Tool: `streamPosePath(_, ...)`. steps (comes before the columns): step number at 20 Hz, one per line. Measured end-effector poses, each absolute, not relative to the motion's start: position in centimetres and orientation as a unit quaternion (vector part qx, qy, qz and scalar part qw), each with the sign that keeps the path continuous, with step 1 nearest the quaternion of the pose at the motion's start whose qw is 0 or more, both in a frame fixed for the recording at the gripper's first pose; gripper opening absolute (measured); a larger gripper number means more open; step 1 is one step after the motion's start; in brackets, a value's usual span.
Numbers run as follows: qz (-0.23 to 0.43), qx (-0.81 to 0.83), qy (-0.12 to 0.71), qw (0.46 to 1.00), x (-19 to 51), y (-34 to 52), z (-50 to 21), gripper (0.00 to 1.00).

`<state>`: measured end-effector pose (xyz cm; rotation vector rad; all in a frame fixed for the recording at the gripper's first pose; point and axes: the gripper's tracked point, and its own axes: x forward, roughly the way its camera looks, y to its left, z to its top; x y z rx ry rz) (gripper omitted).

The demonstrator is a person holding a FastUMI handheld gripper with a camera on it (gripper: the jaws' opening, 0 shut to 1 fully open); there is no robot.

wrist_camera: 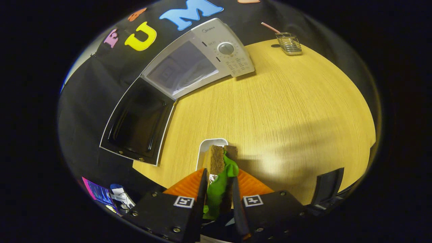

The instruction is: Open the microwave, put the food inside, and close the microwave door.

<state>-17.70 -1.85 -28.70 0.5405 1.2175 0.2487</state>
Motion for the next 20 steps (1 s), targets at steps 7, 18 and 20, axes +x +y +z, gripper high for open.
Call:
streamPosePath(7,0.116,0.259,0.535,0.796,-15.8,-0.8,-23.4,0.21)
streamPosePath(18,0.117,0.365,0.434,0.815,-2.9,7.2,-20.6,0.21)
streamPosePath(20,0.111,0.383,0.414,0.818,-0.5,8.8,-20.7,0.21)
